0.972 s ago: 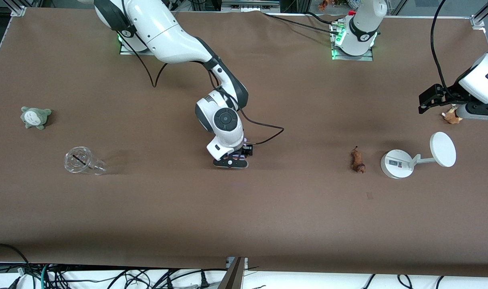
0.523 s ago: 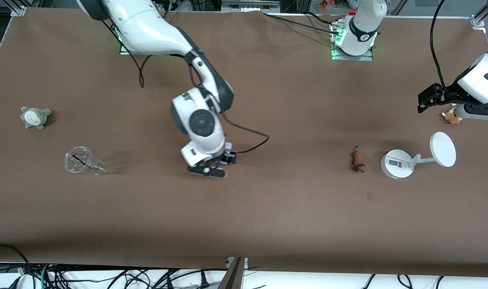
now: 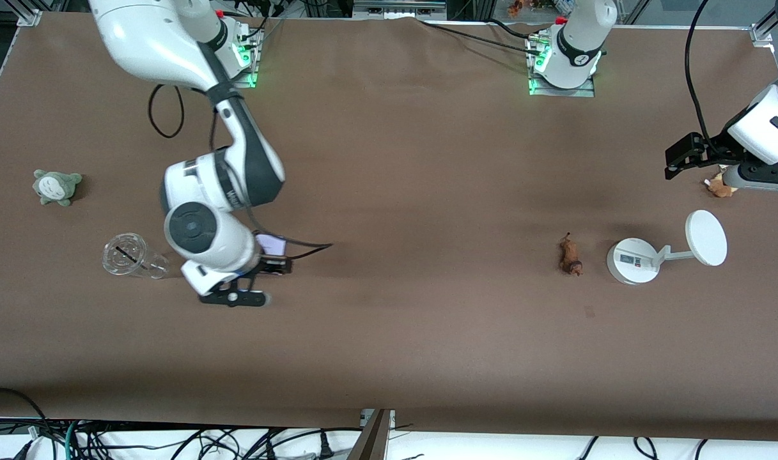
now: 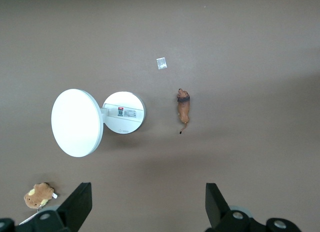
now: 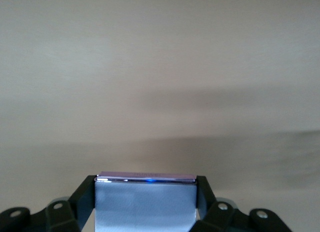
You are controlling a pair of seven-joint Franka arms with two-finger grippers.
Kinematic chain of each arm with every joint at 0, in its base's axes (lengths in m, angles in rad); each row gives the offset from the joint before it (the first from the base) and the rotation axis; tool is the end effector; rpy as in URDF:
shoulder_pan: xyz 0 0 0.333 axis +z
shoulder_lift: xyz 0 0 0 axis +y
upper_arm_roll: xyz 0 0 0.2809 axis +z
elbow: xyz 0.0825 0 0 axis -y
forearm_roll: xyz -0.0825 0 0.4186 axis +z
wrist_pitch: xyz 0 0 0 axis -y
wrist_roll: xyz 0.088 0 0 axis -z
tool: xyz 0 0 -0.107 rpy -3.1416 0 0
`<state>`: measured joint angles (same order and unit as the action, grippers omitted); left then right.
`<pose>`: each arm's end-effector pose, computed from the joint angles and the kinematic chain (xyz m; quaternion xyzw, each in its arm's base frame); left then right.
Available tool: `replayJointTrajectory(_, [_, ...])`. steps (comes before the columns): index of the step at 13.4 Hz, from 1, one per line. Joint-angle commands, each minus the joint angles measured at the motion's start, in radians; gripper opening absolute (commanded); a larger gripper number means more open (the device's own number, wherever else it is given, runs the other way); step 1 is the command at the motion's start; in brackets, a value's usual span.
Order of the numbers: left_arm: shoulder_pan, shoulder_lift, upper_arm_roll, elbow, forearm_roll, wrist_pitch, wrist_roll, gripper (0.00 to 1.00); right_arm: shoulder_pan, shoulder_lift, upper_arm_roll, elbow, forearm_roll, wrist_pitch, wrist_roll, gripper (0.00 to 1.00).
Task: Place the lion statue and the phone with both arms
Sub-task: 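Carry the phone with the right gripper toward the glass cup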
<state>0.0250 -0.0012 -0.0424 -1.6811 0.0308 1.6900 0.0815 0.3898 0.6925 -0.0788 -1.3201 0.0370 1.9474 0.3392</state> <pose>0.5963 -0.0074 0.5444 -0.9986 0.0512 -0.0046 0.0155 0.6979 0.2382 0.2807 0.9994 -0.0132 -0.0272 0.0181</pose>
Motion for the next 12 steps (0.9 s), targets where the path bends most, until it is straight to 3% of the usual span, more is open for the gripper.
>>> replayJointTrajectory(1, [-0.004, 0.012, 0.004, 0.027, -0.011, -0.019, 0.02, 1.0, -0.057, -0.041, 0.013, -0.086, 0.004, 0.043, -0.109, 0.25])
replayJointTrajectory(9, [0.001, 0.012, 0.006, 0.027, -0.012, -0.023, 0.023, 1.0, -0.175, -0.033, 0.013, -0.335, 0.004, 0.402, -0.327, 0.25])
replayJointTrajectory(12, [0.001, 0.012, 0.006, 0.027, -0.012, -0.023, 0.021, 1.0, -0.186, -0.021, 0.013, -0.364, 0.004, 0.461, -0.341, 0.25])
